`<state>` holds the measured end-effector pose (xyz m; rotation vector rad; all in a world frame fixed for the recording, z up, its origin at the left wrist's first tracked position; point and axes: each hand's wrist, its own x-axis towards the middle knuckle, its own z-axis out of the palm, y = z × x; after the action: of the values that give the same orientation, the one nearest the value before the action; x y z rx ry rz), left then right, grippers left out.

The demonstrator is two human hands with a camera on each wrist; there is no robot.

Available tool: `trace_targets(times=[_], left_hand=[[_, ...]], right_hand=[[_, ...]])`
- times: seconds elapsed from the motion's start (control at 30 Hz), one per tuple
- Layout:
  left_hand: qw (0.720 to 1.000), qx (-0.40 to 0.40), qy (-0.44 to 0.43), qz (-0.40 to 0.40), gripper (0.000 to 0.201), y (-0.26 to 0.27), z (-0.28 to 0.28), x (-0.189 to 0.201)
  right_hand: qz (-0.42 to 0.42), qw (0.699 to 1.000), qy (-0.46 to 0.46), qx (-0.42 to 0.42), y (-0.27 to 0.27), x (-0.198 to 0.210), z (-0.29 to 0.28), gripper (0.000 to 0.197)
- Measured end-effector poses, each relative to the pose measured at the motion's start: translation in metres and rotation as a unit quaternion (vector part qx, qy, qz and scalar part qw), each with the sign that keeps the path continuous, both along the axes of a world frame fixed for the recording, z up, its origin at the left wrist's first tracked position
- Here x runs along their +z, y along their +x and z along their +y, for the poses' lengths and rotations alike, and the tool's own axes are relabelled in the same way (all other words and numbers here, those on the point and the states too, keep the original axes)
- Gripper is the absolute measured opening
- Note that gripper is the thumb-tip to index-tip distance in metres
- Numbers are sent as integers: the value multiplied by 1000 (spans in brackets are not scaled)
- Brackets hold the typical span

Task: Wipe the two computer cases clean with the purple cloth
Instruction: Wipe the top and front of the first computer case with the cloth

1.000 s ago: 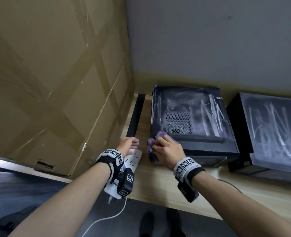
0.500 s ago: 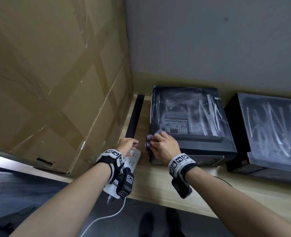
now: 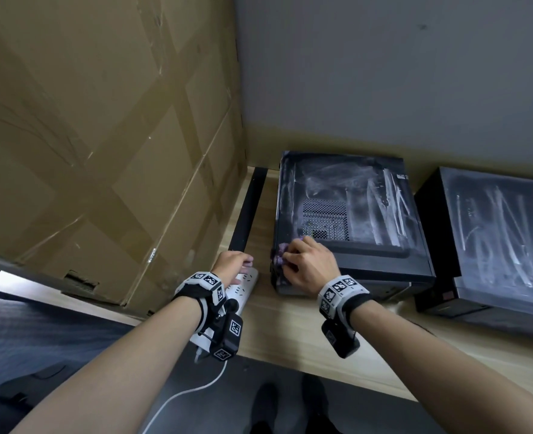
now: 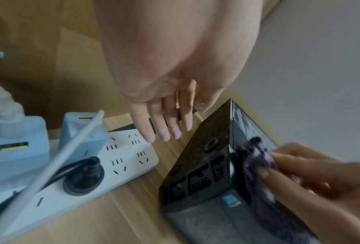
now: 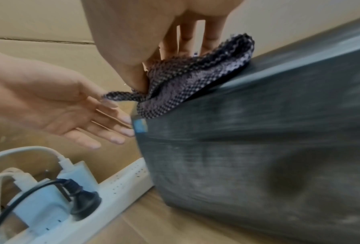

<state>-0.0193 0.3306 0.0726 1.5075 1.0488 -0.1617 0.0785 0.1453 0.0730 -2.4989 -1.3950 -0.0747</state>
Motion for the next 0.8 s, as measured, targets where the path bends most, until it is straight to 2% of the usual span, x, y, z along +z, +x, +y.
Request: trace_targets(times=[0.13,0.3,0.4,0.47,0.57,0.67,0.8], left_hand=[[1000,2,4,-7,18,3,-1,1],[1000,8,-11,-6,14,5,-7,-3],[1000,14,-13,-6,15,5,-4,-5],[1000,17,-14,-3,14,6,-1,-6],[1000,9,-10,7,21,9,0,-6],[1000,4,-3,-1,22,18,-4,-2],[1000,-14,8,-13,25,32,-8,5]], right_hand=[[-22,1000,8,-17,13,-1,-18,25],[4,999,27,33,-8,-3,24,22],[7,999,21,47,-9,-3,18,23],[27,997,-11,72,-15,-5,-2,37],[77,986,-117,87,-26,-8,-20,66],[111,981,-146,67,-11,-8,-2,72],[142,975,-164,42,36,-8,27,78]])
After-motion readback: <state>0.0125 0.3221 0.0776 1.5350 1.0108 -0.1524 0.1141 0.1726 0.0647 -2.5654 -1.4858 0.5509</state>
